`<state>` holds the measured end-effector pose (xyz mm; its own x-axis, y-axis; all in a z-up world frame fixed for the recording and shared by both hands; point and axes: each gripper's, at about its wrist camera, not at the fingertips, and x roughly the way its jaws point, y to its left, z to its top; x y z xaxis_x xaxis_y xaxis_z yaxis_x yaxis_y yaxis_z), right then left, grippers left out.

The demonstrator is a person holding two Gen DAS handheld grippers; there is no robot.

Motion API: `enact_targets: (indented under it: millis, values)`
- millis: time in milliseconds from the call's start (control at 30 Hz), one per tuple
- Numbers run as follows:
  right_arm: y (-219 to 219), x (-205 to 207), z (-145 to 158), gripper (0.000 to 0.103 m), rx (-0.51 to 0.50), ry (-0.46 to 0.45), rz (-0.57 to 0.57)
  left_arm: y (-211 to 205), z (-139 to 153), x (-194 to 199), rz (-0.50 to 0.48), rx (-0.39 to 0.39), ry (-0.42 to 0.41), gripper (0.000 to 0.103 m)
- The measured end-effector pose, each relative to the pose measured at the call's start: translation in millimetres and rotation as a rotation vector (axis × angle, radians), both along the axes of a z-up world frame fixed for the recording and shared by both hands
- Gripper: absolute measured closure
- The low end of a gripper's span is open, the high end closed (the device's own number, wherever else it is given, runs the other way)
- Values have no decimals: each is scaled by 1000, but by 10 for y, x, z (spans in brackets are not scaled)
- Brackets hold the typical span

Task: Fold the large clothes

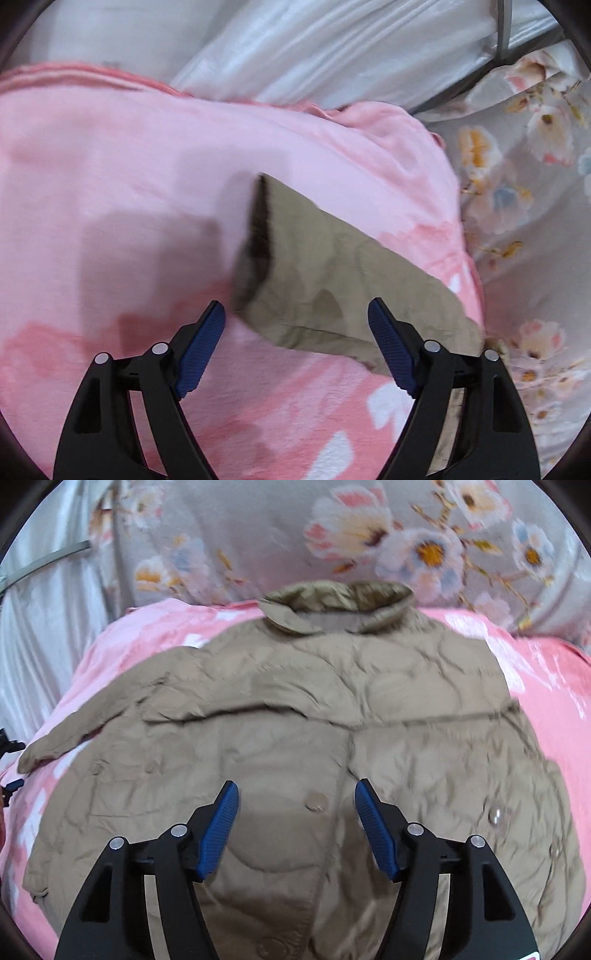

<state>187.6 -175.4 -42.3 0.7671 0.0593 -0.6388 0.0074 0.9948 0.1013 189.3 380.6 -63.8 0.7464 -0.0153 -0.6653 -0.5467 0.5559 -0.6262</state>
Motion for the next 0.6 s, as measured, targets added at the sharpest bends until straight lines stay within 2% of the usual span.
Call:
enact_targets:
  millis: [33, 67, 100, 133, 200, 300, 367, 467, 567, 600]
  values:
    - [-38, -5, -6, 38, 16, -1, -15, 13, -19, 28, -7, -15, -8, 42]
    - [-86, -17, -12, 37, 33, -1, -39, 22, -29, 66, -15, -29, -16, 47]
    - [-118, -28, -23, 36, 47, 0, -52, 18, -31, 100, -16, -32, -13, 62]
    - [-156, -44, -31, 36, 66, 2, -65, -5, 9, 129, -7, -8, -6, 80]
    - [-202, -101, -49, 36, 94, -2, -87, -14, 132, 127, -6, 56, -6, 96]
    - [-218, -193, -57, 36, 114, -12, -109, -272, 578, 120, -52, 200, -80, 100]
    - [-199, -259, -61, 36, 110, -21, -117, -607, 1000, 162, -127, 298, -156, 101]
    - [-153, -362, -32, 36, 99, -36, -106, -1127, 1520, 285, -247, 373, -259, 101]
    - [-165, -488, -43, 36, 112, -32, -100, -1986, 2035, 479, -429, 425, -371, 101]
    - [-182, -526, -52, 36, 117, -29, -103, -2231, 2125, 531, -479, 433, -392, 101]
